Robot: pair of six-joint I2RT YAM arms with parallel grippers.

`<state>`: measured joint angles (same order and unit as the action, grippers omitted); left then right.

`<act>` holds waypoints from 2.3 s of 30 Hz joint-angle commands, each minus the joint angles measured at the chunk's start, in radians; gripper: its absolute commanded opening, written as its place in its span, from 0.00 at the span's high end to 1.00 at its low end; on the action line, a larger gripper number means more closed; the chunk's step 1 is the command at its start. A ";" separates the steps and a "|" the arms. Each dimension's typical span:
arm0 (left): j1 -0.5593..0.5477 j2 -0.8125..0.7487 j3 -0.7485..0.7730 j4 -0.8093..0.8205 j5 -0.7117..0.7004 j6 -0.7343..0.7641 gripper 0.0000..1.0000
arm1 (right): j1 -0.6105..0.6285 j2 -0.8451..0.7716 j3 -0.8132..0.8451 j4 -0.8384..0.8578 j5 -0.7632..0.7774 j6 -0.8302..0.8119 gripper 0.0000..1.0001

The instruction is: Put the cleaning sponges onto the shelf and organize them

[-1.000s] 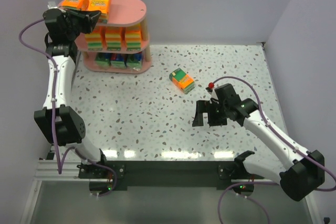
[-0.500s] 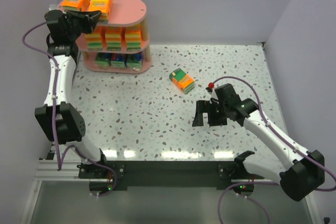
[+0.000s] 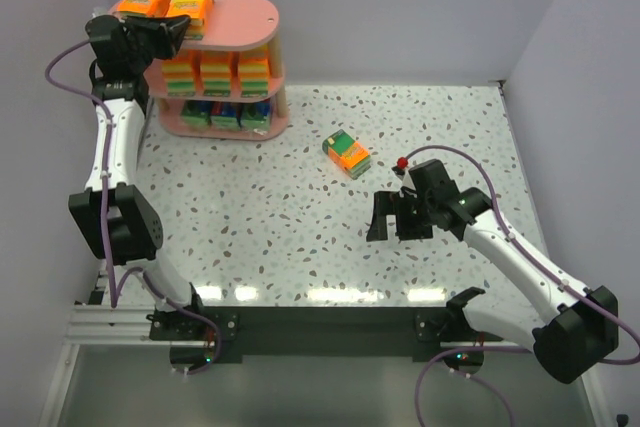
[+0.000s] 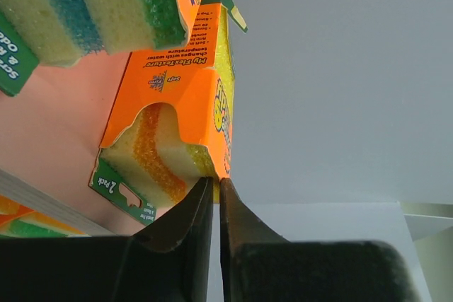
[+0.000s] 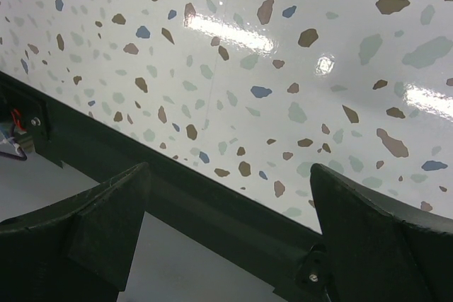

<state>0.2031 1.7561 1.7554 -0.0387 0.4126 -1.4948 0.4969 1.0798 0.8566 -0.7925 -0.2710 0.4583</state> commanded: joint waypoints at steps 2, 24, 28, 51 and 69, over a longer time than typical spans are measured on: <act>0.013 0.009 0.049 0.025 0.005 -0.004 0.75 | -0.004 -0.001 0.025 0.004 0.016 -0.018 0.01; -0.266 -0.550 -0.416 0.046 -0.220 0.214 0.29 | -0.006 0.005 0.027 0.016 0.030 0.017 0.01; -0.447 -0.754 -0.716 0.077 -0.317 0.186 0.30 | -0.027 0.008 0.087 0.003 0.136 0.029 0.01; -0.844 -1.115 -1.179 -0.249 -0.408 0.108 0.34 | -0.199 0.909 0.916 0.219 0.306 -0.045 0.88; -0.843 -1.235 -1.180 -0.431 -0.502 0.094 0.35 | -0.258 1.250 1.078 0.205 0.066 -0.040 1.00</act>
<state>-0.6365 0.5205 0.5774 -0.4656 -0.0532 -1.3926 0.2253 2.3707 1.9755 -0.6098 -0.1307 0.4534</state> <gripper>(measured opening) 0.649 0.008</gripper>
